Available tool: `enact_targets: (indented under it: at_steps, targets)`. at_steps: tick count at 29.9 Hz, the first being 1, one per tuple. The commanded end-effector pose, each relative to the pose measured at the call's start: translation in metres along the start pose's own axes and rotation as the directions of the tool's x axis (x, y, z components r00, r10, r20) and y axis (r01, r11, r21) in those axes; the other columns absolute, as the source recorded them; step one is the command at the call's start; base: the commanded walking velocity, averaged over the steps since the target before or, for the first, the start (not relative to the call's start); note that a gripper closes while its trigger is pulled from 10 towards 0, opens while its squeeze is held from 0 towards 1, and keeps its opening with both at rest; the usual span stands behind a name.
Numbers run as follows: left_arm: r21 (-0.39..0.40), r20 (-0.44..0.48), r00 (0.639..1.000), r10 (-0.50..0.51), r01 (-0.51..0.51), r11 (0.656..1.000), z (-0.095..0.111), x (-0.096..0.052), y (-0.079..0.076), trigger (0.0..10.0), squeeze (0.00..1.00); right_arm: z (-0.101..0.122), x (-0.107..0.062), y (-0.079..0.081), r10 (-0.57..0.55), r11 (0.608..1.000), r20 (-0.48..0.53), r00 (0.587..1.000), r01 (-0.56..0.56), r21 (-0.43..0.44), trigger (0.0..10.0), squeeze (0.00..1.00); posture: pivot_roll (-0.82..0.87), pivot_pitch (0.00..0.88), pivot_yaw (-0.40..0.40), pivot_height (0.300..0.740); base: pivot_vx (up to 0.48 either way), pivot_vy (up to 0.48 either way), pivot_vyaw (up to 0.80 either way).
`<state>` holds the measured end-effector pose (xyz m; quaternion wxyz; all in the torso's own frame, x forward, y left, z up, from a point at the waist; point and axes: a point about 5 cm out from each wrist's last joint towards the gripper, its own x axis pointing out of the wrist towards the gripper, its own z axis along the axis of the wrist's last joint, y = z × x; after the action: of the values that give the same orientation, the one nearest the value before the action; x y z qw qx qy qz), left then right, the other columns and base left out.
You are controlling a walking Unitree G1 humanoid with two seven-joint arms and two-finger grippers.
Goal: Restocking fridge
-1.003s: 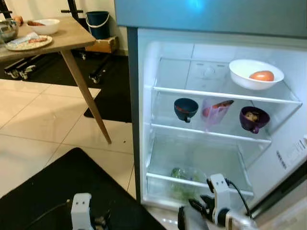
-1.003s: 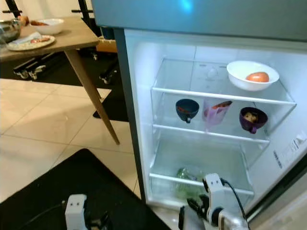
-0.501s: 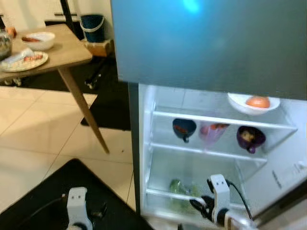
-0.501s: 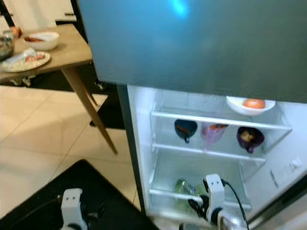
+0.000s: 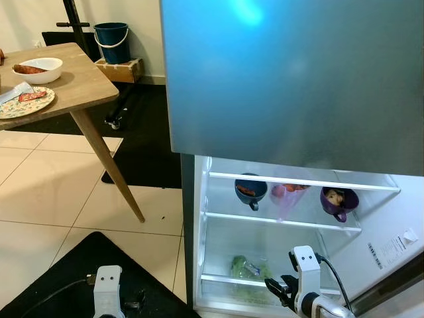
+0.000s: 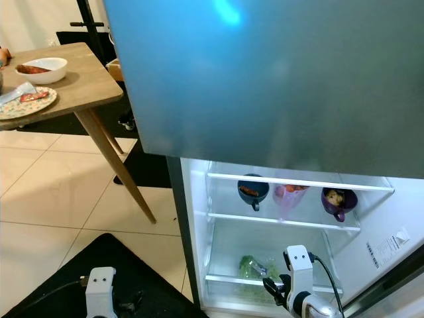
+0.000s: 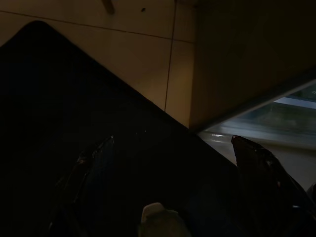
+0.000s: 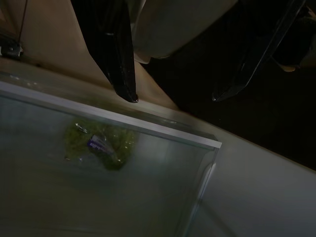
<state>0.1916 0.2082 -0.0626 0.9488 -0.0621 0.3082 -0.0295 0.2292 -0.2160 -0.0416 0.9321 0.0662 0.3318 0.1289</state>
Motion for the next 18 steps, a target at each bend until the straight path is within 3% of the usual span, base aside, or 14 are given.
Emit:
enact_targets:
  at_steps: [1, 11, 18]
  targets:
    - [0.008, -0.042, 0.999, 0.024, -0.023, 1.0, -0.008, -0.005, 0.008, 10.0, 0.0, -0.01, -0.003, -0.001, -0.018, 1.0, -0.031, 0.999, 0.019, 0.02, 10.0, 0.0, -0.05, 0.0, -0.009, 0.659, 0.0, 0.0, 0.0]
    - [0.005, -0.115, 0.992, 0.048, -0.047, 0.999, -0.023, -0.011, 0.008, 10.0, 0.0, -0.023, -0.007, -0.003, -0.06, 0.996, -0.075, 0.995, 0.065, 0.054, 10.0, 0.0, -0.05, 0.0, -0.008, 0.704, 0.0, 0.0, 0.0]
    - [-0.008, -0.236, 0.969, 0.066, -0.07, 0.997, -0.051, -0.023, 0.003, 10.0, 0.0, -0.04, -0.013, -0.004, -0.094, 0.991, -0.12, 0.988, 0.105, 0.085, 10.0, 0.0, -0.06, 0.0, 0.001, 0.739, 0.0, 0.0, 0.0]
